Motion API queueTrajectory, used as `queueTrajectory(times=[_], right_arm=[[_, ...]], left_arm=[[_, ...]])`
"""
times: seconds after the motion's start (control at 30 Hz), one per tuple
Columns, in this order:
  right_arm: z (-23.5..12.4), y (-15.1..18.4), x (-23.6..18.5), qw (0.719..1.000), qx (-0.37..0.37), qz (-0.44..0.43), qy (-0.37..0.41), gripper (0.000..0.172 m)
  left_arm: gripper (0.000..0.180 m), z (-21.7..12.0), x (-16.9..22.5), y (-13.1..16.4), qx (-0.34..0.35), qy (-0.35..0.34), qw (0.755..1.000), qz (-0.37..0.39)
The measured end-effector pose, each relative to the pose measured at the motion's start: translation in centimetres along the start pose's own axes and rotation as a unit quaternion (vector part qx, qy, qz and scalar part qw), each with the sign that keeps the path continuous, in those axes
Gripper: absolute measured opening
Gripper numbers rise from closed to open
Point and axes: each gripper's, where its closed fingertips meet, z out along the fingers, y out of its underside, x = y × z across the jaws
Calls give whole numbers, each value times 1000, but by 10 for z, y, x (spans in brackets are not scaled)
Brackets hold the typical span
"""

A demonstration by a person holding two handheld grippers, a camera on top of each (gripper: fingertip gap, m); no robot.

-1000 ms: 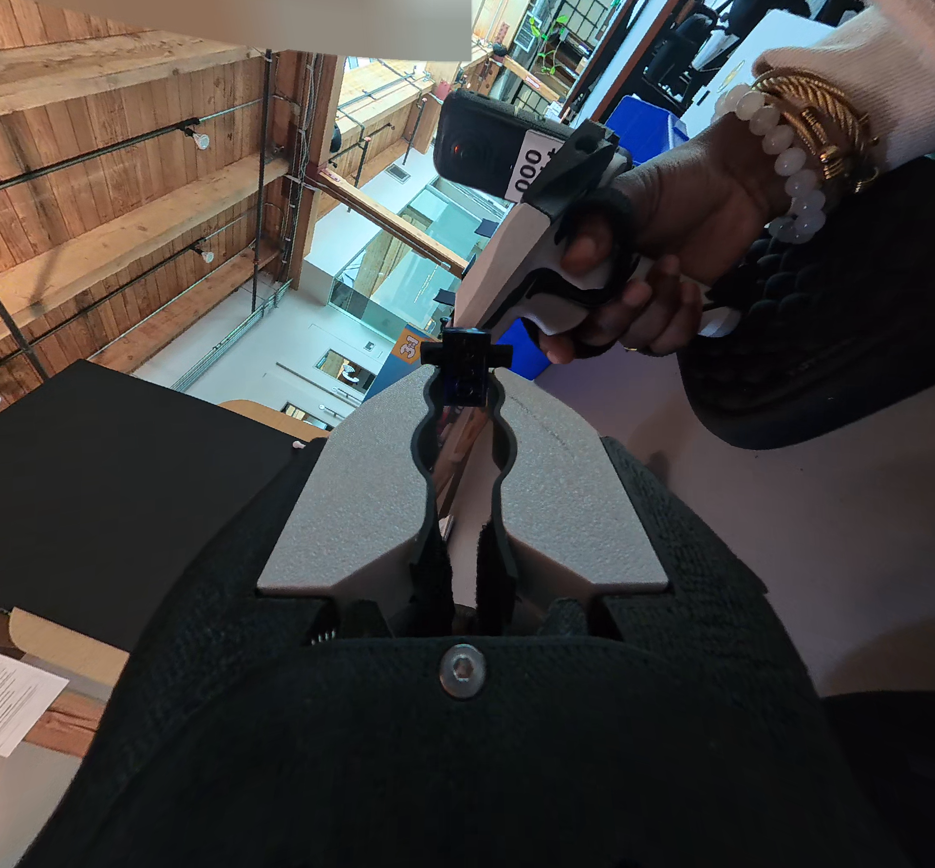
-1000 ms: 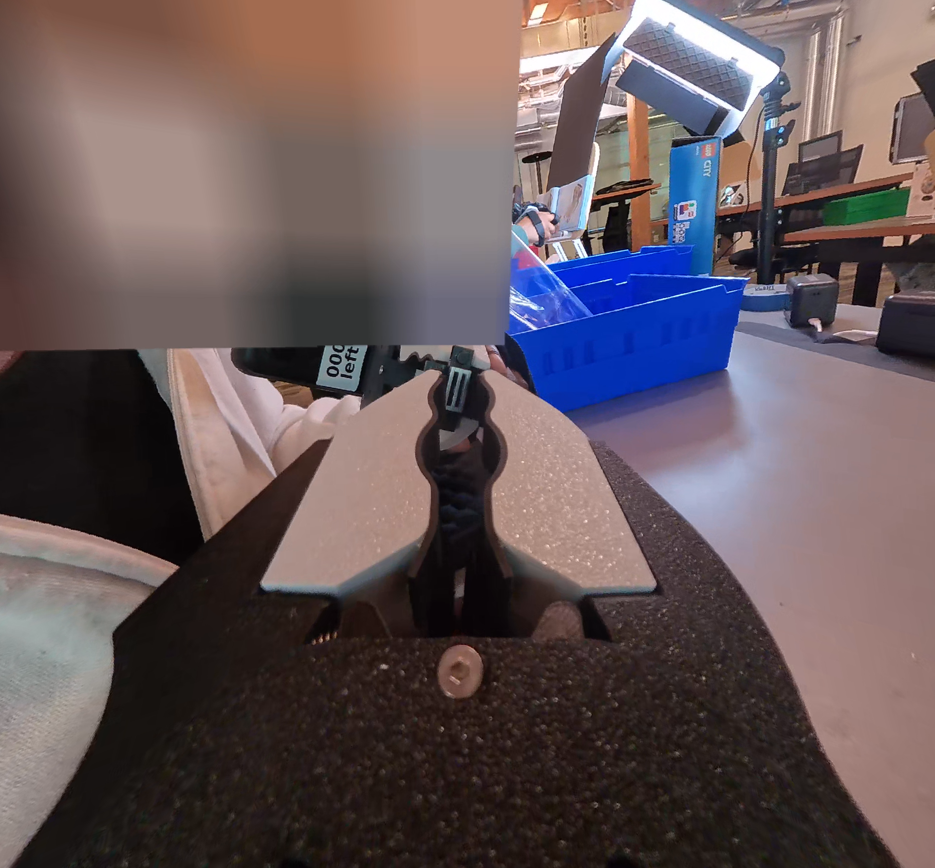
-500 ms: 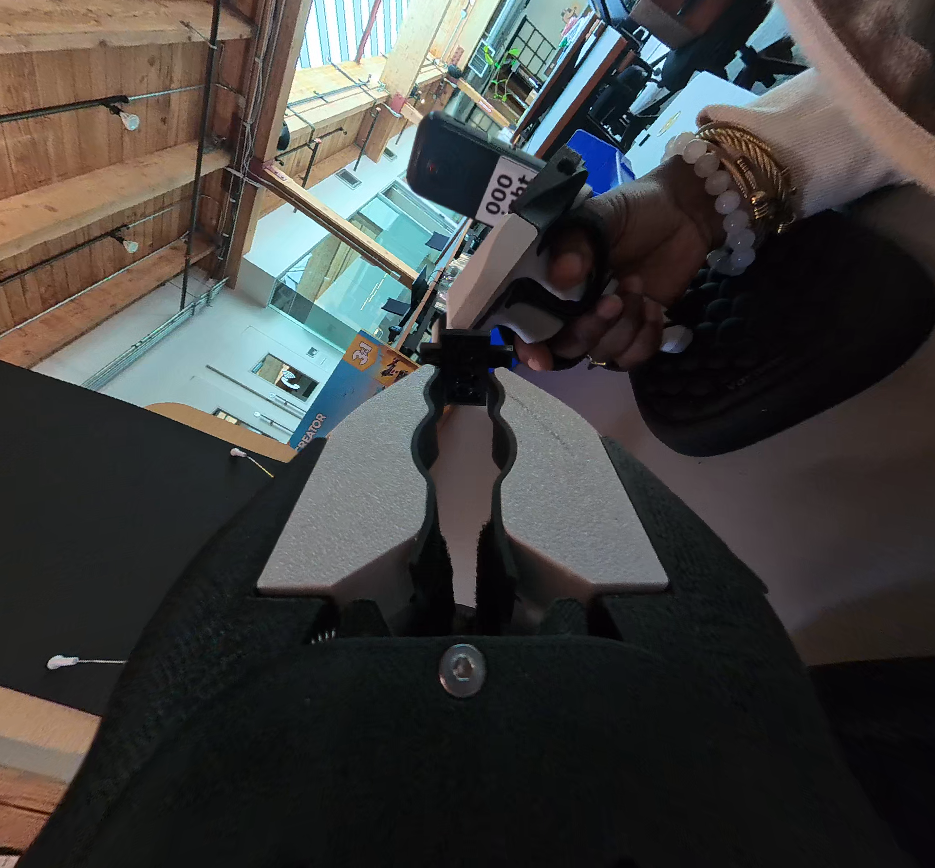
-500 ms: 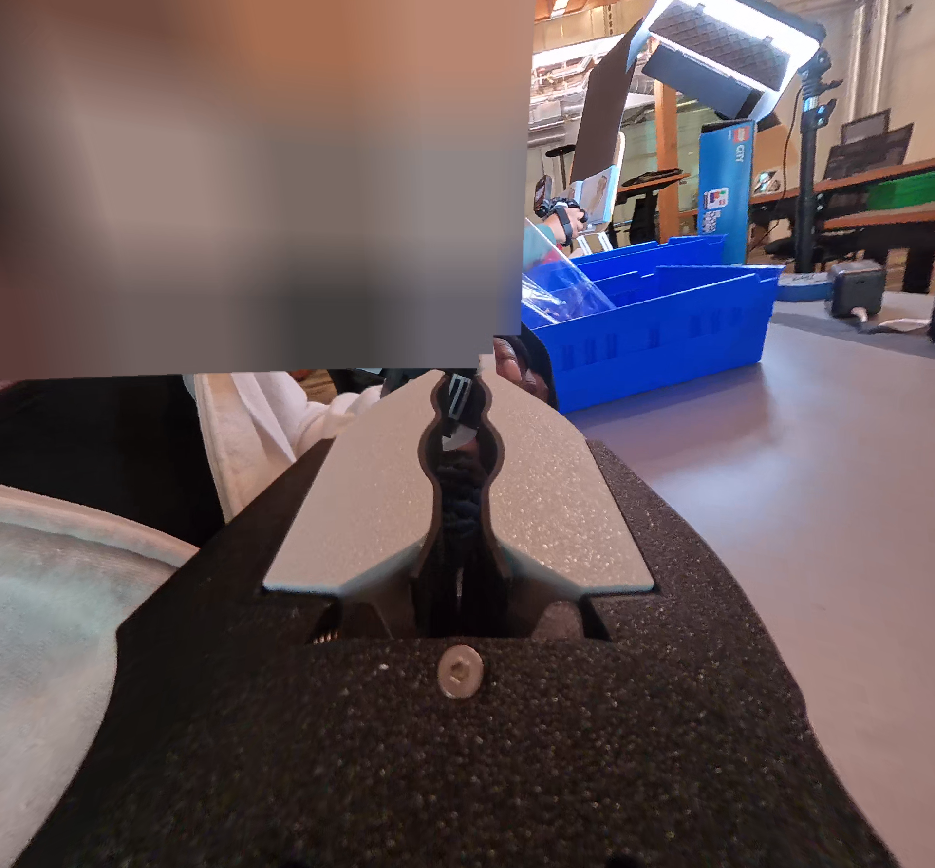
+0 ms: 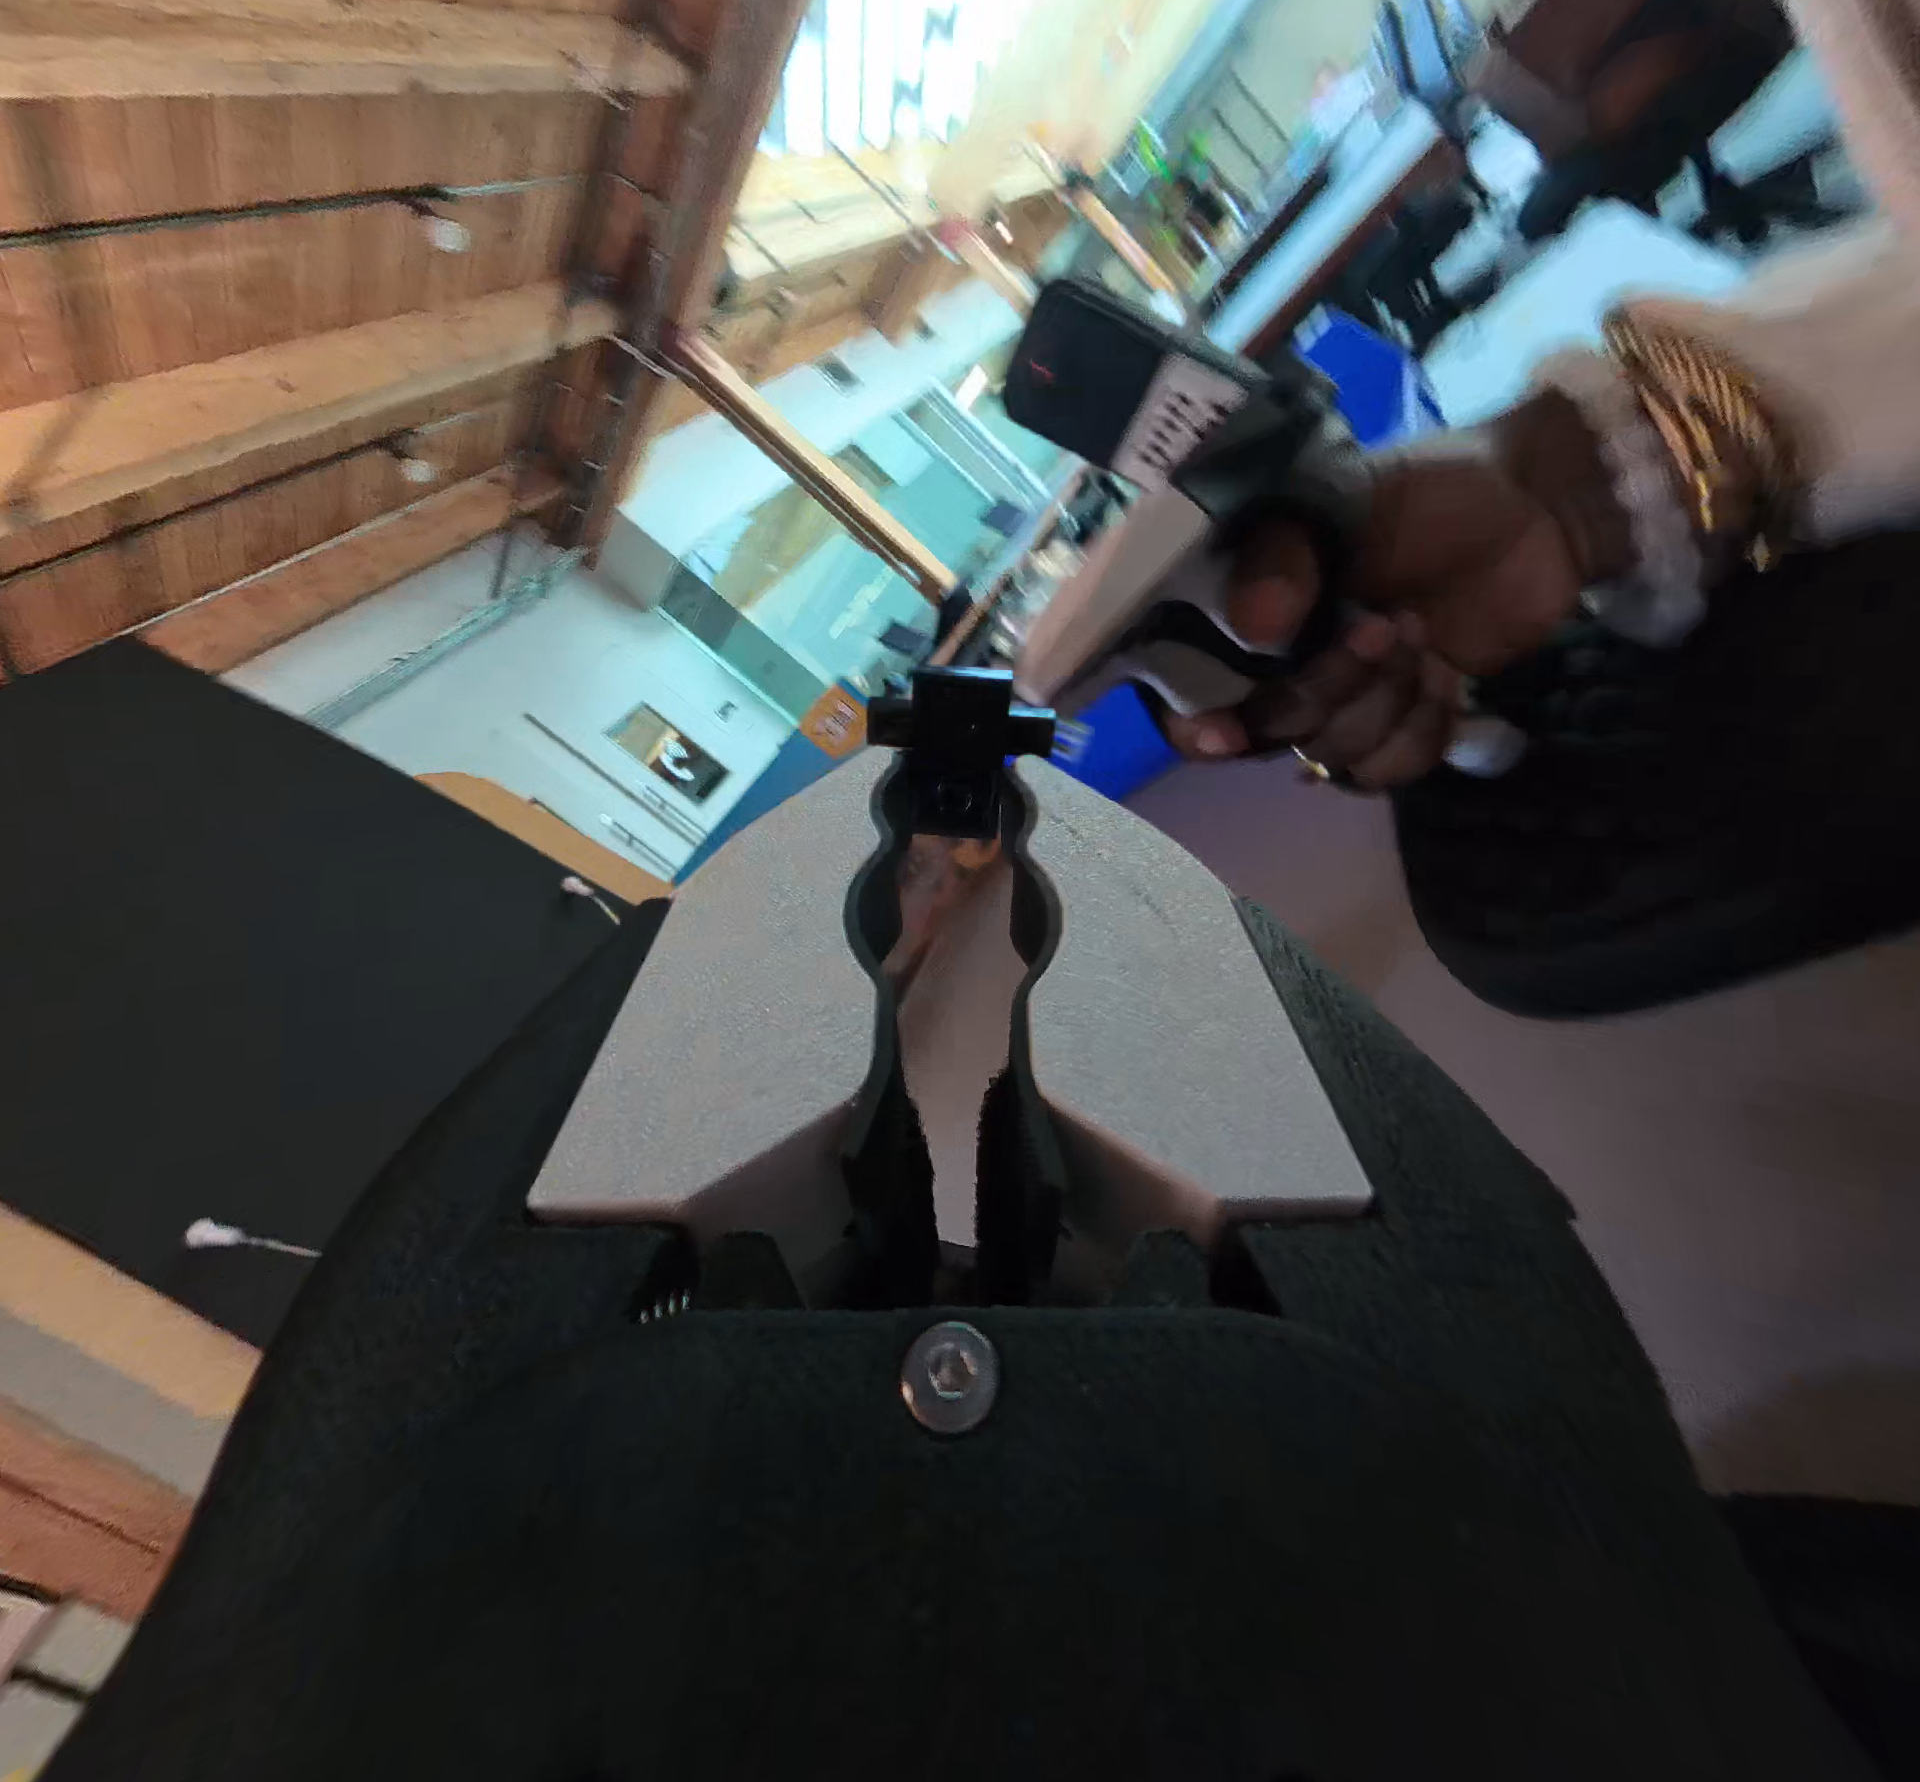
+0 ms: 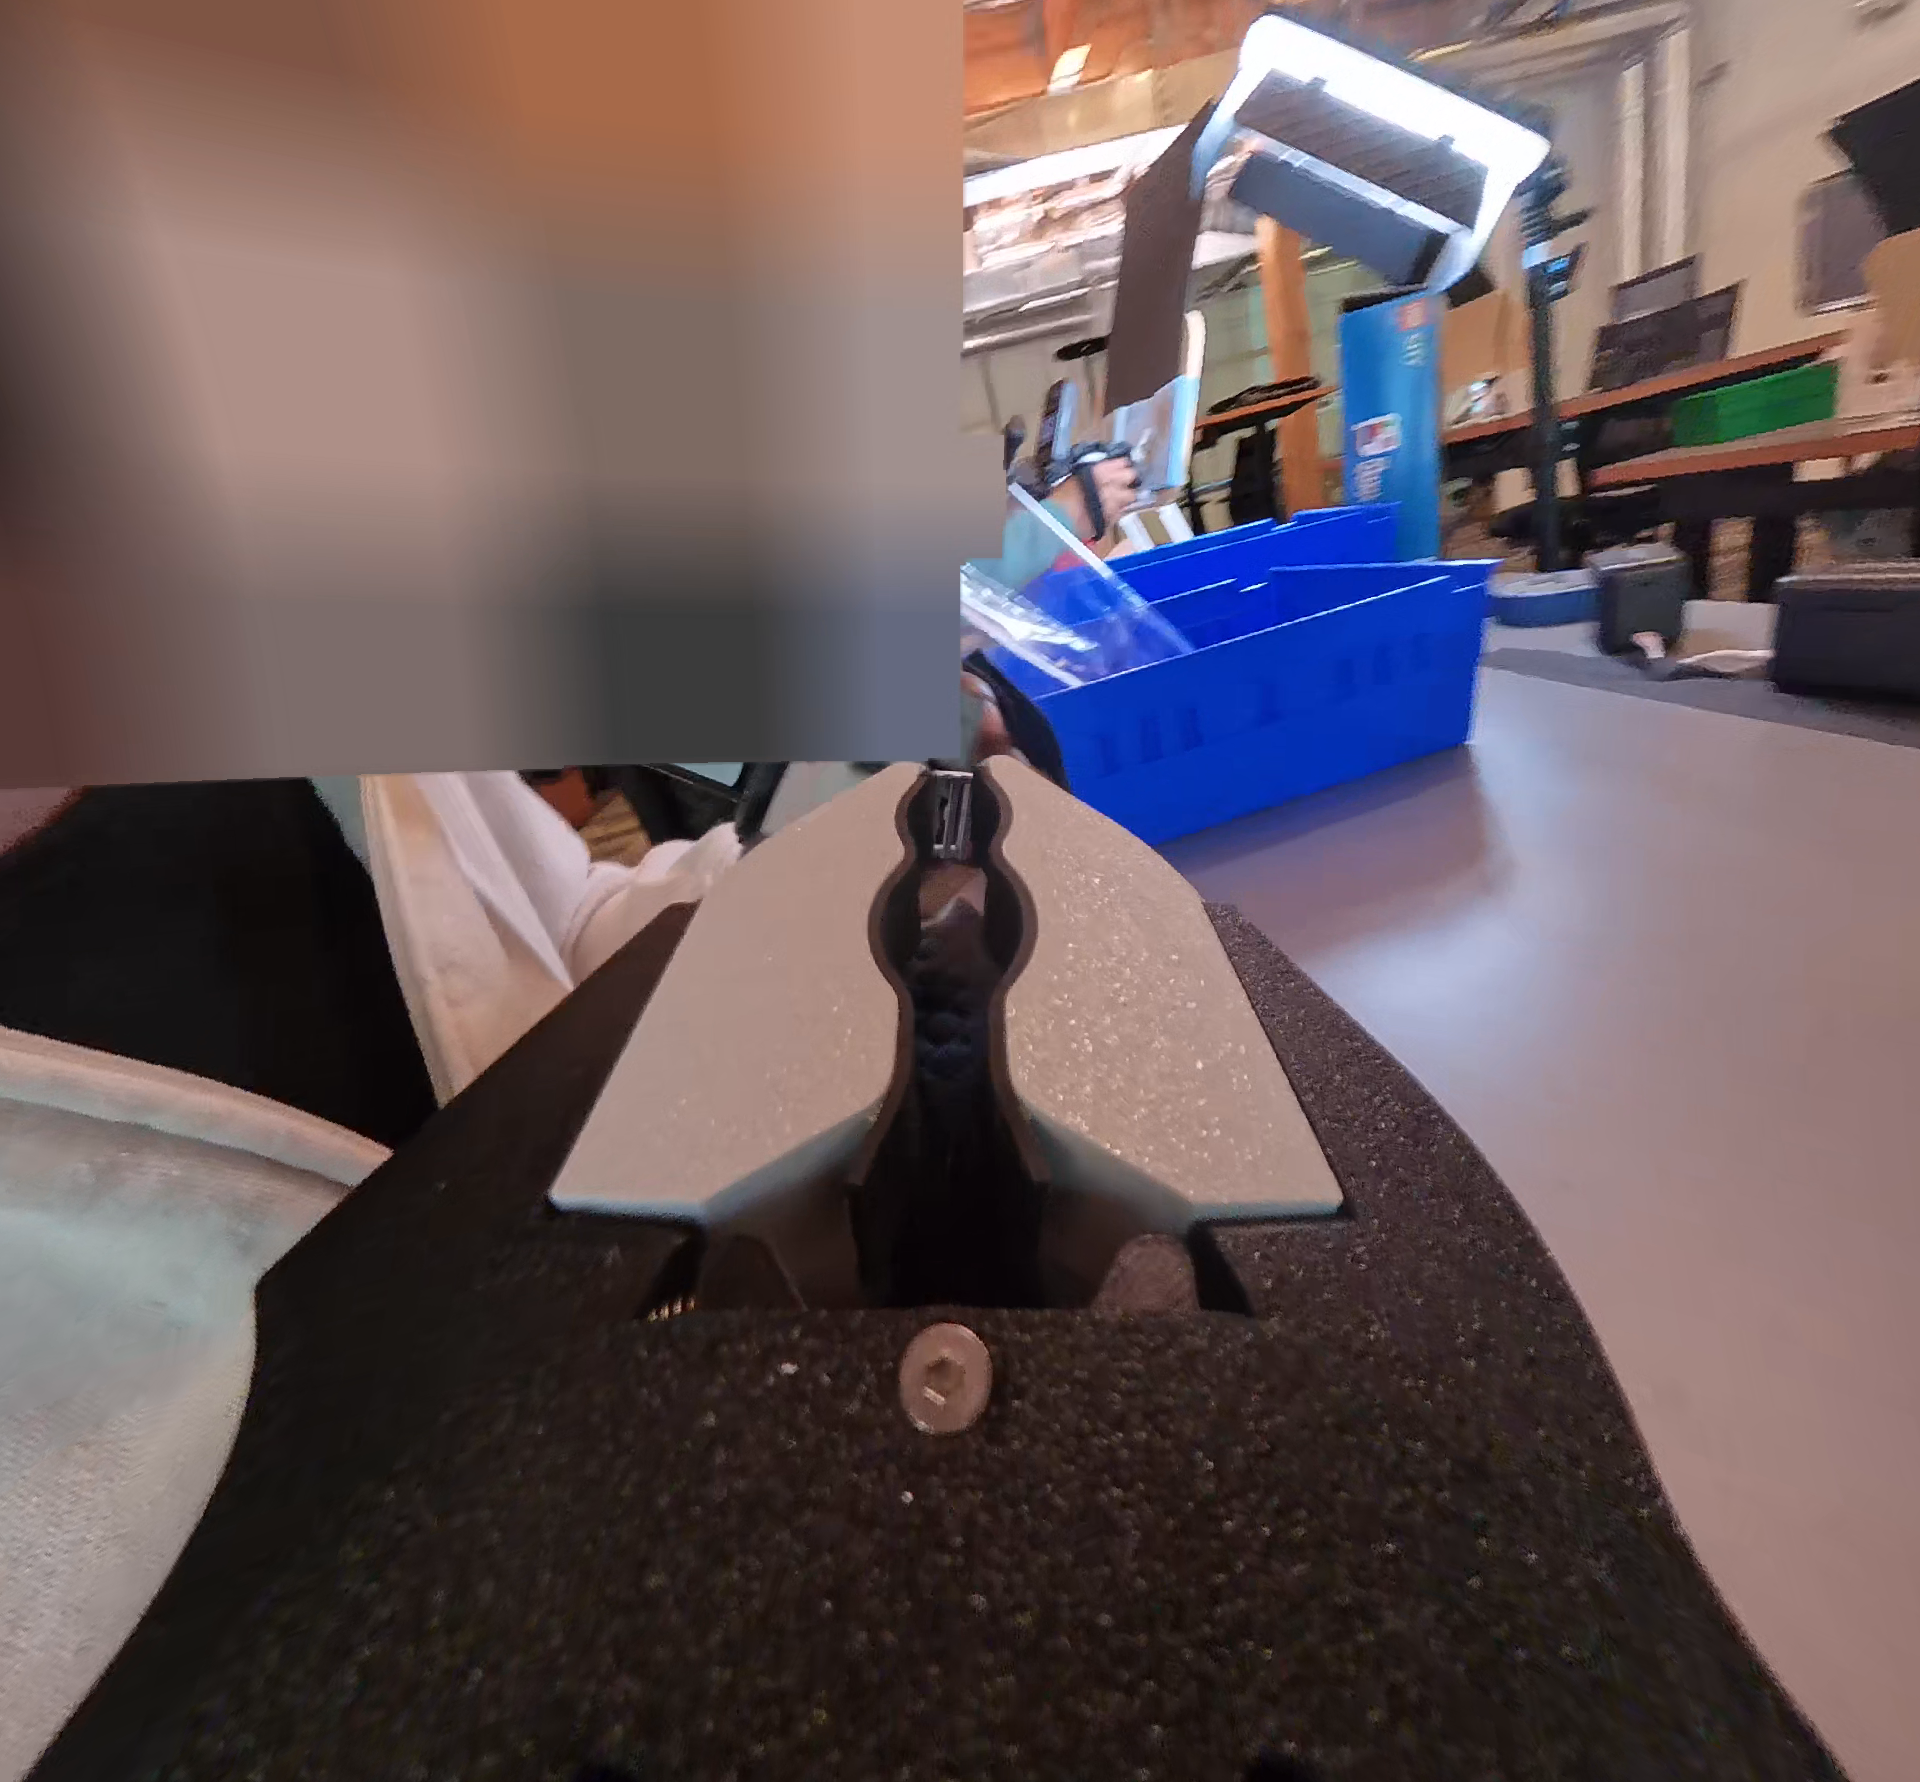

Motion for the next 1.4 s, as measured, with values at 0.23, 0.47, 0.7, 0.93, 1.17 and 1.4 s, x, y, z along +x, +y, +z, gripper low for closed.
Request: queueTrajectory(times=[0.23, 0.47, 0.7, 0.93, 1.17, 1.4], right_arm=[[-7, -13, 3, 999, 34, 10, 1, 6], [-82, -73, 17, 945, -39, -171, 277, 7], [-288, -98, 54, 758, -127, -140, 625, 8], [-315, -80, 60, 767, -102, -107, 625, 36], [-322, -62, 59, 765, -178, -111, 609, 55], [-346, -12, 49, 762, -293, -48, 576, 64]], left_arm=[[16, -1, -4, 1, 12, 14, 996, -84], [16, -6, -30, 14, 36, -17, 957, -288], [16, -9, -38, 8, 94, 4, 903, -419], [16, -10, -40, 8, 108, 1, 894, -435], [16, -17, -51, 8, 145, -1, 857, -494], [16, -13, -43, 8, 131, 17, 863, -488]])
